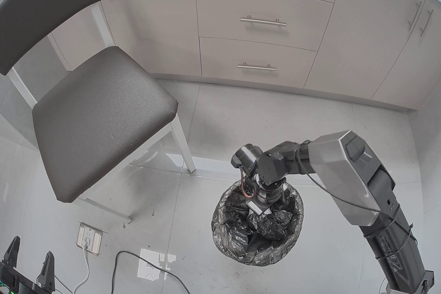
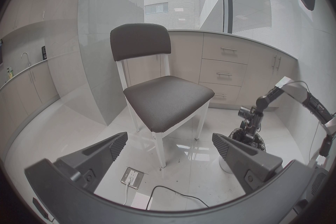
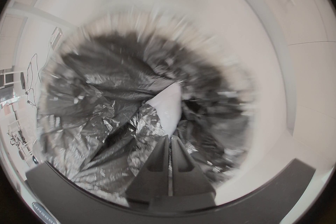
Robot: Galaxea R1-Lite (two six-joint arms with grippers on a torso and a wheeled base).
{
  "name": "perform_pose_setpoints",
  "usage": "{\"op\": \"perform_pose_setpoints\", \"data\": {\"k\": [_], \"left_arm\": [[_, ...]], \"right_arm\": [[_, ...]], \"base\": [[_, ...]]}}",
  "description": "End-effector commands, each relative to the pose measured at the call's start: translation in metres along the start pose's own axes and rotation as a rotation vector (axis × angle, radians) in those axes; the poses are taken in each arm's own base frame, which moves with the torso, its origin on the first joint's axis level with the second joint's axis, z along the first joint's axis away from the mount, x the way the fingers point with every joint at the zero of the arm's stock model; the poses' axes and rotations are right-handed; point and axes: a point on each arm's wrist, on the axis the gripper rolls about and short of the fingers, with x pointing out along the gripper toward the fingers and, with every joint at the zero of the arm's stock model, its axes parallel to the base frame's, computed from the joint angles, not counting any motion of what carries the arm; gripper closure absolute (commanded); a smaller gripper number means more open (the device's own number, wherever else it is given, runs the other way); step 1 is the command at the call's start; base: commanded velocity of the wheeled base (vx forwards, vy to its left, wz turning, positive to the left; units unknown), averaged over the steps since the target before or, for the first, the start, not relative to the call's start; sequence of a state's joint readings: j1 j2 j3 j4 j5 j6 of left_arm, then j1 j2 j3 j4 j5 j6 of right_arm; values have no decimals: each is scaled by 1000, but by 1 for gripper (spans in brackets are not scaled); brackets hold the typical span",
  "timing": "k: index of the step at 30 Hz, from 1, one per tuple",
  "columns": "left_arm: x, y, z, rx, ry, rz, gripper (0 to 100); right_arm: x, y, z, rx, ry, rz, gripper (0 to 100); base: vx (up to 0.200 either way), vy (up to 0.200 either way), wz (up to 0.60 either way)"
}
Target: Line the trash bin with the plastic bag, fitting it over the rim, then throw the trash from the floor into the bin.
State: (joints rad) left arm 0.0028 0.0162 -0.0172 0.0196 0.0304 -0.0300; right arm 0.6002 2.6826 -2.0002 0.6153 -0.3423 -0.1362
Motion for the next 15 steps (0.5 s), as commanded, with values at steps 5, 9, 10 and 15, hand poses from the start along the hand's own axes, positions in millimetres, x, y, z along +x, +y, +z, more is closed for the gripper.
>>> {"op": "perform_pose_setpoints", "data": {"k": [5, 9, 10, 15], "left_arm": [[0, 0, -3, -1, -6, 0, 0], [0, 0, -3, -1, -6, 2, 0], [0, 0, -3, -1, -6, 0, 0], [0, 0, -3, -1, -6, 0, 0]], "right_arm": [[-139, -70, -10, 76, -83, -101, 100], [-195, -106, -35, 130, -79, -166, 100], [-212, -117, -46, 150, -72, -176, 100], [-277, -178, -117, 307, 17, -203, 100]], "base": [[0, 0, 0], [0, 0, 0], [0, 0, 0], [0, 0, 0]]}}
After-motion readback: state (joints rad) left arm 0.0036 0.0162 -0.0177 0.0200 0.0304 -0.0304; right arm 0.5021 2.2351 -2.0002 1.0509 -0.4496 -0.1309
